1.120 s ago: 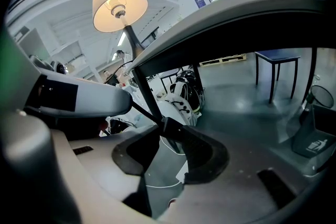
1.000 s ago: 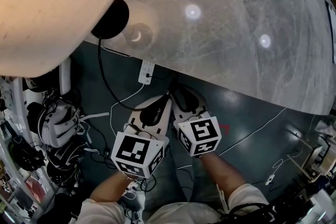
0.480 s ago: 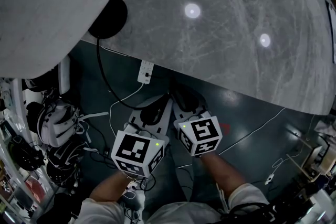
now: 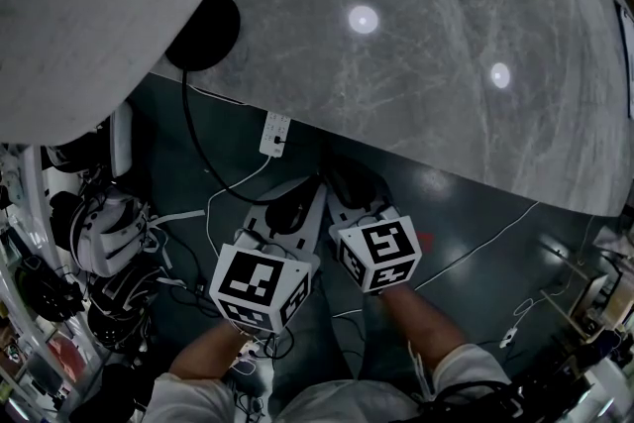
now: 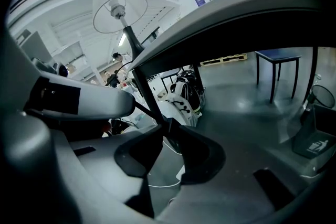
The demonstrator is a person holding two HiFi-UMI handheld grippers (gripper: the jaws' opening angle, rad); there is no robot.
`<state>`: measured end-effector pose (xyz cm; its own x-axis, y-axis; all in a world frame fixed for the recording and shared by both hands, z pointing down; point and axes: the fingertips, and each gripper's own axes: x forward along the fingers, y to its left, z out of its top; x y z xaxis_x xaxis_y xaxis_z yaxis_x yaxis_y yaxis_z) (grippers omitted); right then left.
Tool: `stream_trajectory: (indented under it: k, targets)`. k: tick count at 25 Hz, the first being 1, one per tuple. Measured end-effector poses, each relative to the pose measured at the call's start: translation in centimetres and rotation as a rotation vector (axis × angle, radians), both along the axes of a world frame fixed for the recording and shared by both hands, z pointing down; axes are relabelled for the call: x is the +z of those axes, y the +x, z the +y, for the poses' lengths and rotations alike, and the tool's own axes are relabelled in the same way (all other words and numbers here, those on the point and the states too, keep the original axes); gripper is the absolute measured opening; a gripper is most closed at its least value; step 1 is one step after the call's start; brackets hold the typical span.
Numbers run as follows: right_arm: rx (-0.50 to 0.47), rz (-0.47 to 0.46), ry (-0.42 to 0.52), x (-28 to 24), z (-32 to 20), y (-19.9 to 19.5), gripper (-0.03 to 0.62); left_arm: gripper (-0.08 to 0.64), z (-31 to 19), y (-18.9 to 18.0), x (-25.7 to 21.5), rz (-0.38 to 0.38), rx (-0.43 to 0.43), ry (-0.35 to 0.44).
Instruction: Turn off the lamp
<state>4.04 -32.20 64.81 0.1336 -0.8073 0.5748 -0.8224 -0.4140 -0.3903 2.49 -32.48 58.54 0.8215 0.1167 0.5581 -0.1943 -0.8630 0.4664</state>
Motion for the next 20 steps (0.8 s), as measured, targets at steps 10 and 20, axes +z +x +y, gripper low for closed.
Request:
stream_trajectory:
  k: [10, 20]
  targets:
    - [-0.041, -0.027, 0.015, 0.6, -0.1, -0.1, 0.098, 0.024, -0.7, 0.2, 0.7, 0.004, -0.013, 0.027]
    - [-0.082, -0.06, 0.032, 0.7, 0.2, -1.2, 0.1, 0.024, -2.7, -0.2, 4.1, -0.044, -0.071, 0.061]
